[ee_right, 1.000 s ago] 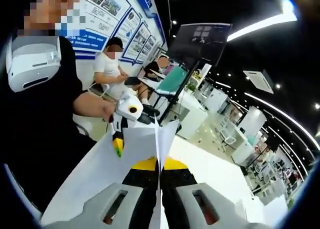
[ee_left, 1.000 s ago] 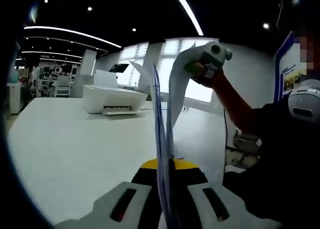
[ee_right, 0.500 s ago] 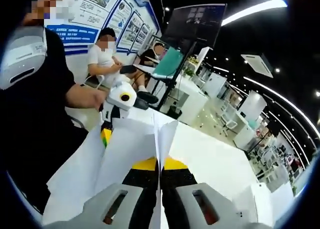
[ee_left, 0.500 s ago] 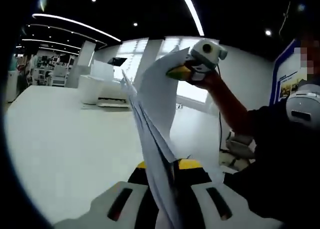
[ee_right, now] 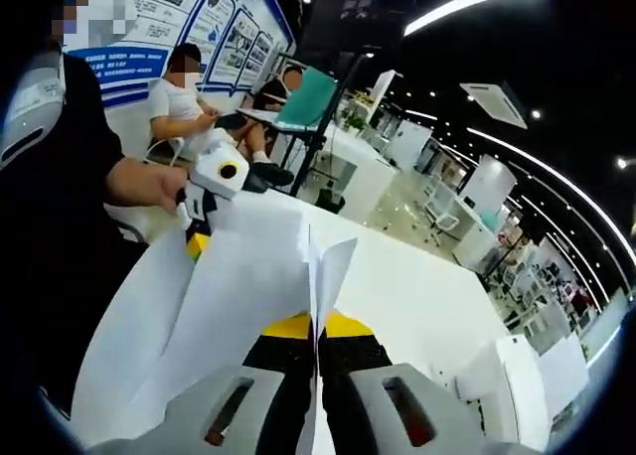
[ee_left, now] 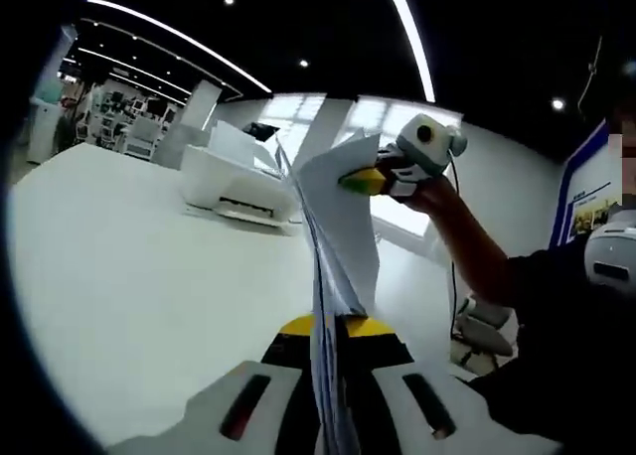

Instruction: Organize the stack of printing papers by aligning and flattening the scattered papers on the table

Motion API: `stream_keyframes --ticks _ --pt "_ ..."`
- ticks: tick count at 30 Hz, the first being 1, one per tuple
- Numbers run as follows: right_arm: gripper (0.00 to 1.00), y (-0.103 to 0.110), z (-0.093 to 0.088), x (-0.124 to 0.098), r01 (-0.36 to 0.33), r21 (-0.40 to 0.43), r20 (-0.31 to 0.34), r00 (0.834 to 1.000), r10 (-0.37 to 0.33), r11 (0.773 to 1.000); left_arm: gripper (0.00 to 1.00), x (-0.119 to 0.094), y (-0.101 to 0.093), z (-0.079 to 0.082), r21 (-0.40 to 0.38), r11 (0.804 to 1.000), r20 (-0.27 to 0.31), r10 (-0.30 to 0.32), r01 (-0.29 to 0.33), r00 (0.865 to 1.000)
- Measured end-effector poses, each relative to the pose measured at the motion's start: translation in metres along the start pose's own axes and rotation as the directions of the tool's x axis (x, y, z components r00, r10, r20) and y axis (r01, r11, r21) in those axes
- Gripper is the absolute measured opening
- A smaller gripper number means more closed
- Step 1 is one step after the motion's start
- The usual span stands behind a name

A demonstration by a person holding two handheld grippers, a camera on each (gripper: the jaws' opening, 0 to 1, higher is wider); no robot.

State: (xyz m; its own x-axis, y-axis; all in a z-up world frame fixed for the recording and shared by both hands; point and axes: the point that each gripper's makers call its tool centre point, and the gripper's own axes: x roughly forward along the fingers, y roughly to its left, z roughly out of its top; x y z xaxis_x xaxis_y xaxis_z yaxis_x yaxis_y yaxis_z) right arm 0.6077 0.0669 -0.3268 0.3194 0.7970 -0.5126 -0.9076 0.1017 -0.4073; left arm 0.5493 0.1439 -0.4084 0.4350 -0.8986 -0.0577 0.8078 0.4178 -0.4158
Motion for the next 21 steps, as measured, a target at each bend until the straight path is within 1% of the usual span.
stream_keyframes --ticks 1,3,6,8,11,13,16,19,21 --pt "0.00 -0.001 -0.001 0.001 -0.003 0.002 -0.001 1.000 0.003 1.000 0.08 0.001 0.004 0.001 -0.006 1.000 0.003 0.016 -0.016 1.000" --pt "0.00 -0.002 -0.005 0.003 -0.009 0.009 -0.002 1.000 0.009 1.000 0.09 0.003 0.009 0.003 -0.034 0.999 0.022 0.029 -0.029 0.999" --pt "0.00 -0.002 -0.010 0.007 -0.017 0.021 -0.002 1.000 0.017 1.000 0.10 0.004 0.009 0.000 -0.024 0.999 0.017 0.032 -0.032 0.999" --pt "0.00 -0.002 -0.012 0.009 -0.020 0.025 0.000 1.000 0.020 0.999 0.14 0.004 0.009 -0.003 -0.019 0.999 0.007 0.035 -0.035 0.999" --pt "0.00 -0.003 -0.017 0.012 -0.017 0.024 -0.012 1.000 0.017 1.000 0.20 0.003 0.007 -0.005 -0.029 1.000 -0.001 0.012 -0.012 1.000" --pt "0.00 -0.004 -0.021 0.015 -0.014 0.025 -0.020 1.000 0.015 1.000 0.22 0.002 0.003 -0.006 -0.038 0.999 0.005 -0.004 0.005 1.000" --pt "0.00 -0.002 -0.026 0.020 -0.018 0.030 -0.028 0.999 0.019 0.999 0.22 0.003 0.003 -0.008 -0.092 0.995 0.008 -0.028 0.029 1.000" --pt "0.00 0.000 -0.035 0.025 -0.021 0.026 -0.048 0.999 0.022 0.999 0.23 0.003 0.003 -0.010 -0.111 0.993 0.013 -0.035 0.037 0.999" --pt "0.00 0.002 -0.039 0.026 -0.025 0.028 -0.053 0.998 0.026 0.999 0.25 0.002 0.003 -0.010 -0.138 0.989 0.020 -0.055 0.057 0.998"
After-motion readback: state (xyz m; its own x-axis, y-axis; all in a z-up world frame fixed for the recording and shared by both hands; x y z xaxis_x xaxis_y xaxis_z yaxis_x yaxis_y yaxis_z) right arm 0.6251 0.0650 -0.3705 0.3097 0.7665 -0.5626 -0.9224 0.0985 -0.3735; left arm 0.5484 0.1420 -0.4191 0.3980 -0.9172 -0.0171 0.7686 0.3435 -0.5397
